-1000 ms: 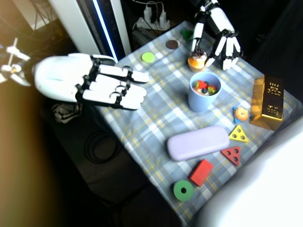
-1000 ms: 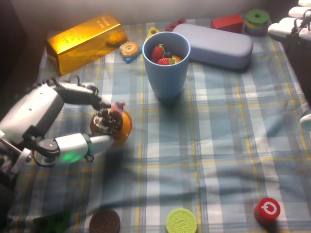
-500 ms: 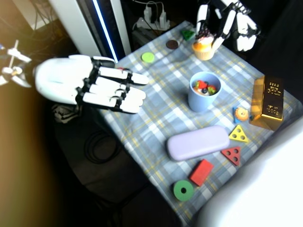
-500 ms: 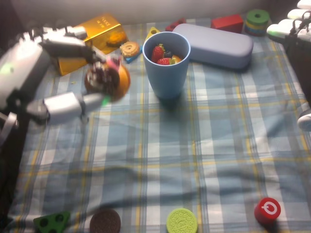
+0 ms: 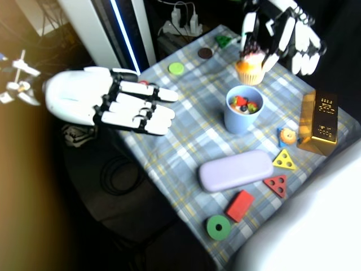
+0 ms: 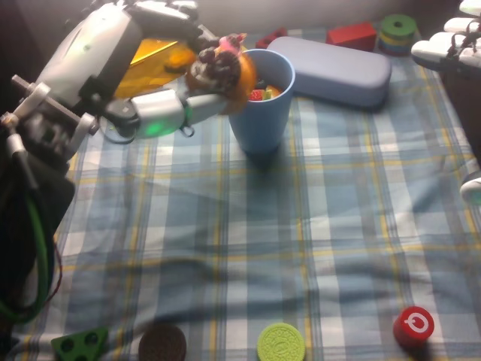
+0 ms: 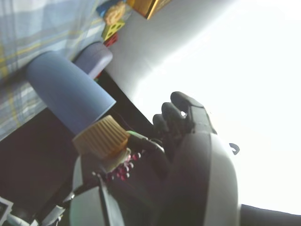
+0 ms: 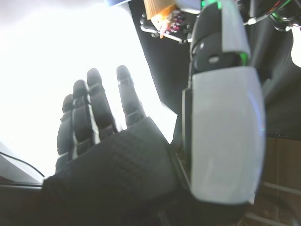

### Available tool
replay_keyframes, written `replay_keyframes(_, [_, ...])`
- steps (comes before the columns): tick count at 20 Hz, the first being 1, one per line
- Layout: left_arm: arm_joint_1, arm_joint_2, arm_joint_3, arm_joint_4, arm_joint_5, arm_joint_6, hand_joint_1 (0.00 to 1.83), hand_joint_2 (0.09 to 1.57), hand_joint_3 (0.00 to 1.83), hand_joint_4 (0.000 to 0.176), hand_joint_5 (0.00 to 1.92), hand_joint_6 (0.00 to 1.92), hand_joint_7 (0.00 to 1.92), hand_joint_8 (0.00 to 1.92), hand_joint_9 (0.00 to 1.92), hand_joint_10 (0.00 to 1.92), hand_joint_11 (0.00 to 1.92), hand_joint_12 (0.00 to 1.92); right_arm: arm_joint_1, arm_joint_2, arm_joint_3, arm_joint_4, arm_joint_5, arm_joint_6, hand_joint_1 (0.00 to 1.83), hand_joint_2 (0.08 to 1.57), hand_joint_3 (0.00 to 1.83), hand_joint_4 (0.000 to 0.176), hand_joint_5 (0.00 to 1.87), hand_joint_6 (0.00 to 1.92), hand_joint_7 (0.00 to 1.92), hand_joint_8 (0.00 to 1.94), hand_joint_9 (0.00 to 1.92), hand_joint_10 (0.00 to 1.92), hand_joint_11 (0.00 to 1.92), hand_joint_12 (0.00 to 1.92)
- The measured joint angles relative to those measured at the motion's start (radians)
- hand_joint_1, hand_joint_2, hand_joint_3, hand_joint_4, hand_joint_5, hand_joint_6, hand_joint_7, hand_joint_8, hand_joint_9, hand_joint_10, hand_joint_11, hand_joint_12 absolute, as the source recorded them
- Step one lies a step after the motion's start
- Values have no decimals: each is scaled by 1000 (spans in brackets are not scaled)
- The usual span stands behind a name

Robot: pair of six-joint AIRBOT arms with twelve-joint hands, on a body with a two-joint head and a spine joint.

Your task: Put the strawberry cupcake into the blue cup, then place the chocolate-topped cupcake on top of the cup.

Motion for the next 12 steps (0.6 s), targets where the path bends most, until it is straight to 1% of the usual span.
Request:
replay_keyframes(1, [-15, -8, 11, 13, 15, 1, 1158, 1044, 2, 0, 1146, 695, 610, 2, 555, 3, 71, 972, -2, 0, 0, -1, 0, 0, 123, 953, 0, 64, 9, 2, 190, 0, 116, 1, 2, 71])
replay_keyframes(2, [-28, -15, 19, 20, 32, 1, 1158, 1044, 2, 0, 1146, 695, 610, 2, 555, 3, 71, 972, -4, 0, 0, -2, 2, 0, 123, 953, 0, 64, 9, 2, 190, 0, 116, 1, 2, 71])
replay_keyframes(3, [-45, -25, 29, 31, 52, 0, 1181, 1057, 1, 0, 1107, 756, 623, 1, 590, 6, 89, 973, -11, 0, 0, 1, 8, 0, 123, 945, 0, 79, 10, 2, 181, 0, 123, 3, 17, 91])
replay_keyframes(4, [-51, -29, 31, 38, 59, 0, 1181, 1057, 1, 0, 1107, 756, 623, 1, 590, 6, 89, 973, -12, 0, 0, 1, 12, 0, 123, 945, 0, 79, 10, 2, 181, 0, 123, 3, 17, 91])
replay_keyframes(5, [-59, -32, 31, 47, 66, 0, 1180, 1059, 1, 0, 1103, 763, 626, 1, 602, 8, 92, 970, -14, 0, 0, 0, 14, 0, 133, 940, 2, 85, 12, 0, 179, 0, 122, 0, 3, 159])
replay_keyframes(6, [-64, -38, 41, 56, 77, 0, 1136, 1066, 1, 0, 1087, 800, 656, 3, 629, 6, 165, 975, -14, 0, 0, 2, 14, 0, 162, 954, 4, 68, 25, 4, 184, 0, 138, 4, 0, 251])
replay_keyframes(7, [-75, -40, 47, 58, 91, 1, 1149, 1065, 0, 0, 1090, 795, 642, 3, 630, 4, 162, 958, -14, 0, 0, 2, 18, 0, 176, 946, 1, 82, 27, 2, 180, 0, 144, 3, 0, 208])
replay_keyframes(8, [-83, -42, 58, 69, 93, 0, 1143, 1066, 0, 0, 1091, 795, 641, 2, 630, 2, 157, 945, -14, 0, 0, 2, 18, 0, 175, 947, 1, 80, 26, 1, 174, 0, 147, 3, 0, 199])
replay_keyframes(9, [-90, -48, 68, 66, 92, 0, 1121, 1071, 1, 0, 1079, 817, 631, 1, 615, 2, 129, 925, -15, 0, 0, 2, 19, 0, 170, 952, 3, 67, 18, 0, 160, 0, 149, 4, 0, 194])
replay_keyframes(10, [-92, -53, 75, 67, 90, 0, 1121, 1071, 1, 0, 1079, 817, 631, 1, 615, 2, 129, 925, -15, 0, 0, 2, 19, 0, 170, 952, 3, 67, 18, 0, 160, 0, 149, 4, 0, 194])
replay_keyframes(11, [-92, -59, 83, 68, 93, 1, 1082, 1087, 0, 51, 1039, 886, 595, 0, 585, 0, 109, 938, -23, -2, 0, 4, 32, 0, 175, 946, 0, 64, 15, 1, 163, 2, 143, 1, 0, 187])
replay_keyframes(12, [-92, -68, 89, 60, 104, 0, 1075, 1087, 0, 76, 1034, 891, 591, 0, 569, 0, 96, 976, -26, -2, 0, 6, 31, 0, 169, 957, 1, 50, 13, 0, 158, 1, 142, 0, 0, 139])
